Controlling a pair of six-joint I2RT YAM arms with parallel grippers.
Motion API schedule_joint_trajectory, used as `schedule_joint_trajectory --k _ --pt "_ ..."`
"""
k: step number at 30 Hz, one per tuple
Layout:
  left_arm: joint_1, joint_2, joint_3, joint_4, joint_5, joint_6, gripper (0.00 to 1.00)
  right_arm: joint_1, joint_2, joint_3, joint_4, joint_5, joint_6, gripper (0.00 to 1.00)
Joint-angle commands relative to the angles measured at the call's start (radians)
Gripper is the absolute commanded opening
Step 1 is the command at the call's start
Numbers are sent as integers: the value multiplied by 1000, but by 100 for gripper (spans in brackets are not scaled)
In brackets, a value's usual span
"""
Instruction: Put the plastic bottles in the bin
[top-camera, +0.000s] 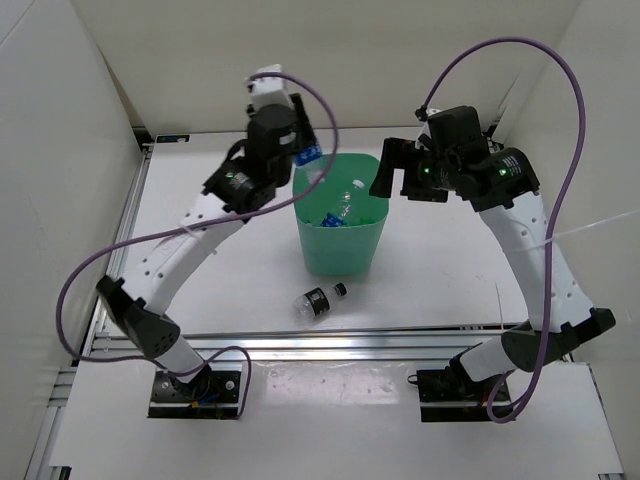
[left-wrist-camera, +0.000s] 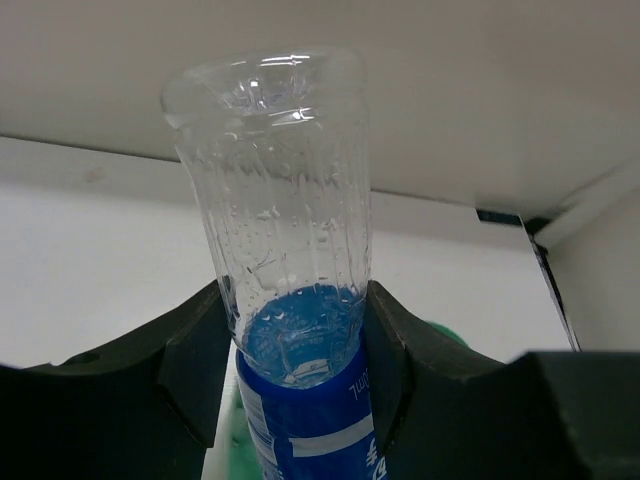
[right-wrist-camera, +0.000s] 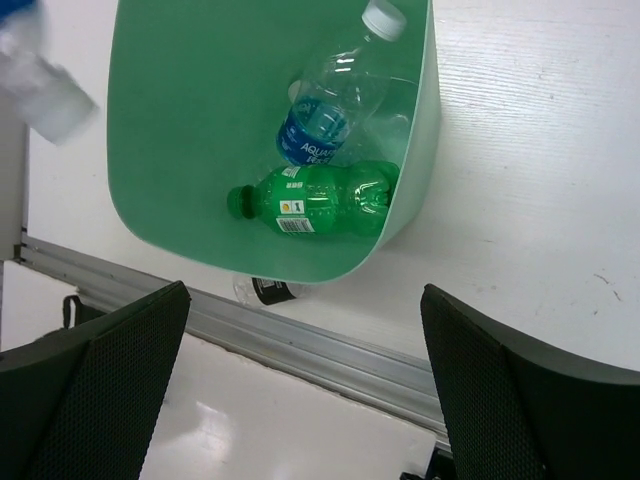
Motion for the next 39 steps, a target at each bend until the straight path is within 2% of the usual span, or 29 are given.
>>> schedule_joint_trajectory --k 1,5,6,7,8,10,12,13,14,15,16,18,20,23,25,27,28,30,33,37,39 --pt "-110 108 46 -44 -76 84 50 -13 -41 -15 42 -14 25 100" --pt "-190 105 8 -44 -105 57 60 -46 -95 -78 42 -5 65 100" --pt "-214 96 -6 -44 -148 57 67 -57 -107 -98 55 -5 82 100" --pt "-225 95 -32 -44 -185 57 95 -68 -135 -144 55 -20 99 100" --pt "-234 70 -32 -44 -218 72 100 -97 -150 -173 74 -40 131 100" --pt "-234 40 -43 -44 -283 100 100 -134 -225 -263 185 -162 183 100" --pt "-234 -18 -18 -44 -330 130 100 -171 -294 -449 272 -180 298 100" --pt "-234 -36 -6 -44 -381 130 100 -180 -384 -533 397 -180 438 100" --pt "-224 -55 6 -44 -397 143 100 -180 -440 -628 482 -184 498 100" --pt "-199 -96 6 -44 -407 143 100 -180 -548 -834 563 -168 567 100" --pt "-190 -122 6 -44 -429 143 100 -180 -599 -933 702 -145 717 100" --pt "-175 -202 -60 -44 -464 143 100 -180 -676 -1120 713 -99 883 100" --pt "-165 -257 -159 -44 -513 143 100 -180 -677 -1169 612 -124 989 100" --pt "-165 -381 -309 -44 -588 108 100 -134 -608 -1198 434 -134 1039 100" --pt "-165 -484 -383 -44 -588 45 100 -122 -586 -1244 420 -152 1115 100" --pt "-165 -544 -473 -53 -588 8 100 -93 -546 -1335 504 -184 1194 100" --pt "-165 -587 -498 -53 -588 -3 100 -59 -528 -1356 541 -193 1267 100" --pt "-165 -613 -540 -53 -576 -3 100 -18 -462 -1370 640 -160 1306 100" --pt "-165 -644 -552 -85 -565 -41 100 35 -378 -1344 685 -146 1317 100" --pt "-165 -653 -561 -169 -575 -115 100 84 -266 -1292 707 -213 1297 100" --pt "-165 -641 -535 -301 -575 -214 100 93 -209 -1282 728 -247 1307 100"
